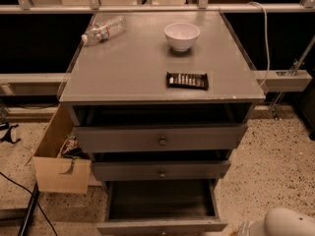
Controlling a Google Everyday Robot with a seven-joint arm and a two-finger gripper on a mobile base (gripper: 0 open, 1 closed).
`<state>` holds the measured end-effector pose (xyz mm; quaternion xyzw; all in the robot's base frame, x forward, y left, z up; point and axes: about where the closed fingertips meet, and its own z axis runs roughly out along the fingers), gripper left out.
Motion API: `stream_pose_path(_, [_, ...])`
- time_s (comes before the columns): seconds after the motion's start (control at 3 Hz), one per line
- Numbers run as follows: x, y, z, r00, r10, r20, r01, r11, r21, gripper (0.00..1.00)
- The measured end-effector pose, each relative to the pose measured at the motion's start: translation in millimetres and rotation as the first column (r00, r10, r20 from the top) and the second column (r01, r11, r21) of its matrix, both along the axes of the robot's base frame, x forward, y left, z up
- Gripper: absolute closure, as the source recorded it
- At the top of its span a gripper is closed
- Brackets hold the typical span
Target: Close bottom drawer
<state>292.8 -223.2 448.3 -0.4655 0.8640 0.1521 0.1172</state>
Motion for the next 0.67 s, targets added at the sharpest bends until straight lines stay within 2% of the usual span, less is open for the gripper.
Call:
stream_pose_path(0.33, [0, 3, -28, 1.0, -0.001, 0.007, 0.001, 1.0, 0.021, 1.0])
stream_pose_path(0.67, [11, 19, -90, 0.9979, 0.031, 0.057, -0.035, 0.997, 0.064, 1.0])
